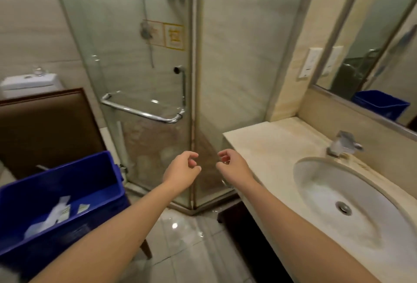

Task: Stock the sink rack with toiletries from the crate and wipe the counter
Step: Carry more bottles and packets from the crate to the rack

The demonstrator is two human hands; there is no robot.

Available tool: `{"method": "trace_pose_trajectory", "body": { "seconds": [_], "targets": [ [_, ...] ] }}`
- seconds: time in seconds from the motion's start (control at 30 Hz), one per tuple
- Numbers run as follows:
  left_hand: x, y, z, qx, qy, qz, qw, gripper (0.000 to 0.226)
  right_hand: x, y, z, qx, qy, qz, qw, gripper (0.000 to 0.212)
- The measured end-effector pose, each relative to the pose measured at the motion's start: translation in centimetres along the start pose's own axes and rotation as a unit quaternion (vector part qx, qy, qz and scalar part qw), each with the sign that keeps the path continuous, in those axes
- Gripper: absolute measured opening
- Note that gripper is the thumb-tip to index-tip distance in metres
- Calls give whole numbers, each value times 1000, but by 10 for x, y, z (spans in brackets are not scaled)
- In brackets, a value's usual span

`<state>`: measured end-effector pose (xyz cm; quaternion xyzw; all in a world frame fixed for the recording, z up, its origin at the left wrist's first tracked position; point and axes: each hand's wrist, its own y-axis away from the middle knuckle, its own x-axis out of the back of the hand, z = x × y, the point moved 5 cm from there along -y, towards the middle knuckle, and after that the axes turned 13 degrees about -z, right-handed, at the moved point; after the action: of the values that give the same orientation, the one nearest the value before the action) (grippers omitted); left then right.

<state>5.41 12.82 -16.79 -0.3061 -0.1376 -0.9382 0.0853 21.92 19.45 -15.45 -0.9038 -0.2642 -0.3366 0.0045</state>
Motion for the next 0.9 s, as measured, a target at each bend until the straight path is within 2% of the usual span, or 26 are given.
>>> {"method": "trace_pose_trajectory", "body": {
  "seconds": [0.2,0.43,0.67,0.9],
  "targets": [
    [50,21,-55,78,23,50,995,39,-61,-31,-49,46,28,-93,994,33],
    [98,42,-108,151,101,120,976,44,-129,-78,-100,113,48,-195,973,31],
    [142,54,-148,221,123,208,945,43,-187,-113,-152,175,48,-298,937,29],
    [160,69,-179,274,141,293,905,41,-233,-134,-181,232,80,-364,898,35]
  ]
}}
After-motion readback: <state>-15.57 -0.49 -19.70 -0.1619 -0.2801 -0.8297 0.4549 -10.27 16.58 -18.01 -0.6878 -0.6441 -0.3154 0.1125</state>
